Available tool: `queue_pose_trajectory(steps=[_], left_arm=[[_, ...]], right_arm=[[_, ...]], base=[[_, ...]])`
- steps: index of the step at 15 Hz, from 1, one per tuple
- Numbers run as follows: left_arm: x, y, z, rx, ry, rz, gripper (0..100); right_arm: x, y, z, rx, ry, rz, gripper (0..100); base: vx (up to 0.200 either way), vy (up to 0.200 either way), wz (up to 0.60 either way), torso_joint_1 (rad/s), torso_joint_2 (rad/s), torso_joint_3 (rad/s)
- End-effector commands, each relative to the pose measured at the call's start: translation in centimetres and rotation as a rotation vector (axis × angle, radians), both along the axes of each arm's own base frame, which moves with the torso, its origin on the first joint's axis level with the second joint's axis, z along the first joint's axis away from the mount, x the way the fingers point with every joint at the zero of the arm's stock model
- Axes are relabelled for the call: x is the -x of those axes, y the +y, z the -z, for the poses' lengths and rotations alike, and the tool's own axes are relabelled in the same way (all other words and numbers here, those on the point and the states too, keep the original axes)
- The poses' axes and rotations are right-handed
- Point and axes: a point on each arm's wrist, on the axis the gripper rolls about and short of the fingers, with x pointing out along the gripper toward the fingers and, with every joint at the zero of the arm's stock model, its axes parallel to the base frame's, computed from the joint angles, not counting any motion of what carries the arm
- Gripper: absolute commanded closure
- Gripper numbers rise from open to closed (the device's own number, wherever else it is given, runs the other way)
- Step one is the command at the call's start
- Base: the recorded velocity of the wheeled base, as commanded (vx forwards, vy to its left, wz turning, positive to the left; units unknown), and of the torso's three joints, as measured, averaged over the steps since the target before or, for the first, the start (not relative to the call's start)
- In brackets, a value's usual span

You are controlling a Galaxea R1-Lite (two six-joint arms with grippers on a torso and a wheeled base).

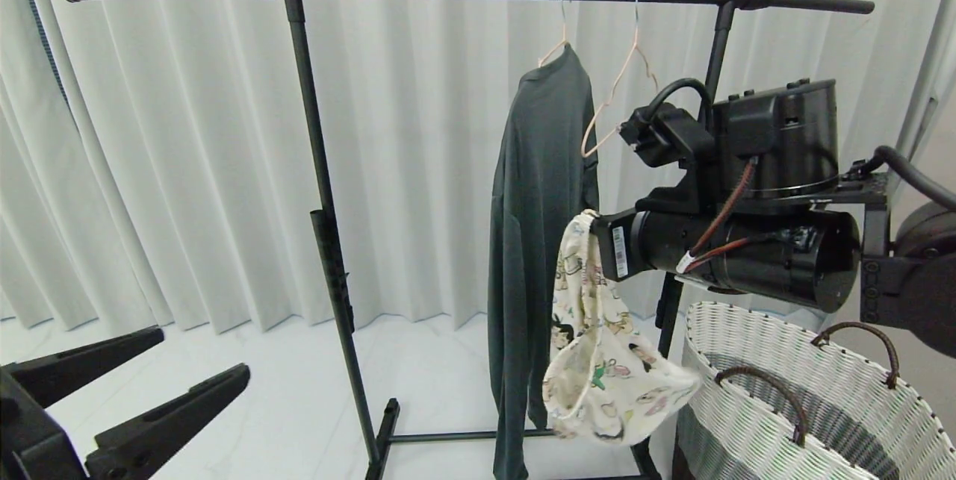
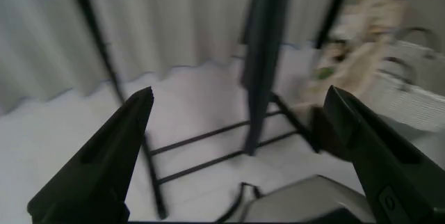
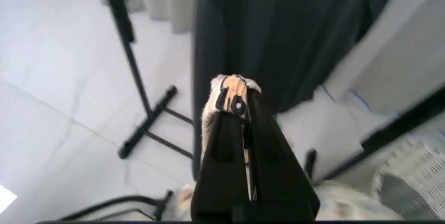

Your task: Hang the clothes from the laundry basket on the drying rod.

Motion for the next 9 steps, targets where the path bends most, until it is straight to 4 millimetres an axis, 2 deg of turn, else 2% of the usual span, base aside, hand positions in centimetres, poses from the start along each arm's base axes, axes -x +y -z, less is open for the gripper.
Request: queue_pose_trajectory(steps=[1, 3, 4, 7, 9], left_arm=[[-2.3, -3.3, -0.4, 0.002, 0.062, 0.163, 0], [-4.1, -5.6, 0.0, -0.018, 0.056, 0.177, 0], [-4.4, -6.4, 0.3, -0.03, 0.058, 0.173, 0], [-5.2, -10.8, 1.5, -0.032, 0.094, 0.18, 0], [-5.6, -11.7, 2.1, -0.016, 0.116, 0.146, 0]], right_arm=[[0.2, 1.4, -1.0, -0.037, -0.02, -0.06, 100], [0.6, 2.3, -1.8, -0.069, -0.027, -0.136, 100], [0.6, 2.5, -1.9, -0.075, -0.028, -0.149, 100], [0.7, 4.4, -2.6, -0.106, -0.038, -0.229, 100], [1.1, 5.2, -3.7, -0.135, -0.056, -0.272, 100]], base=[[0.0, 0.0, 0.0, 0.0, 0.0, 0.0], [0.0, 0.0, 0.0, 0.0, 0.0, 0.0], [0.0, 0.0, 0.0, 0.0, 0.0, 0.0], [0.0, 0.0, 0.0, 0.0, 0.0, 0.0], [0.0, 0.0, 0.0, 0.0, 0.0, 0.0]])
